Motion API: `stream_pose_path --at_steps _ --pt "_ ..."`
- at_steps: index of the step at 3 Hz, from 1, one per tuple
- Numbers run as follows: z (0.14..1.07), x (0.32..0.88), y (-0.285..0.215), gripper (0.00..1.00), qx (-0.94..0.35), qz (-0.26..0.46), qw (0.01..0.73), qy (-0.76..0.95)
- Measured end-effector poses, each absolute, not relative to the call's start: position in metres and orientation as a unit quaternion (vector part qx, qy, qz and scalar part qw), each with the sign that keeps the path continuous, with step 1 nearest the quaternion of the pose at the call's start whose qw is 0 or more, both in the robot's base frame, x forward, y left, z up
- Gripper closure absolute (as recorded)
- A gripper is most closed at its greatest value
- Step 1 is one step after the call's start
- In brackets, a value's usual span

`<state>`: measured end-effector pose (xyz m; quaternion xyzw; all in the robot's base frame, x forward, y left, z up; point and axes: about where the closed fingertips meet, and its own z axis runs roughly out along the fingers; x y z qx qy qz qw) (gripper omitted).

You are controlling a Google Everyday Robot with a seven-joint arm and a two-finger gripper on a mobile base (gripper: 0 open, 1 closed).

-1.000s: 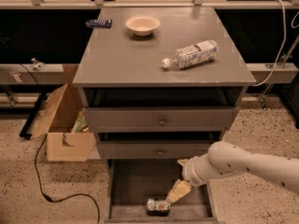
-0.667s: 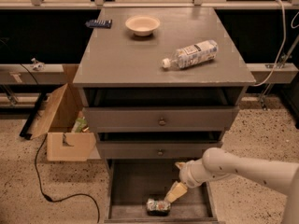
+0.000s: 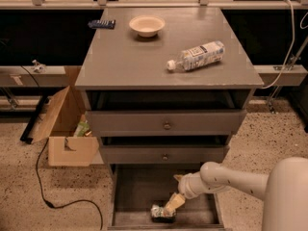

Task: Pick 7up can from bottom drawer and place on counter

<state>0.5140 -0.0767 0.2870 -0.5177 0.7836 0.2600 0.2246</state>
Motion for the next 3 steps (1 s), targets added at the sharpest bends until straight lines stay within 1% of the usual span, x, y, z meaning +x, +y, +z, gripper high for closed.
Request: stream_pose_path --at_steps 1,3 --pt "0.285 0.512 -0.076 0.00 -0.517 0.262 0.223 0.784" --pt "0.231 0.517 -0.072 0.00 -0.540 0.245 0.208 0.778"
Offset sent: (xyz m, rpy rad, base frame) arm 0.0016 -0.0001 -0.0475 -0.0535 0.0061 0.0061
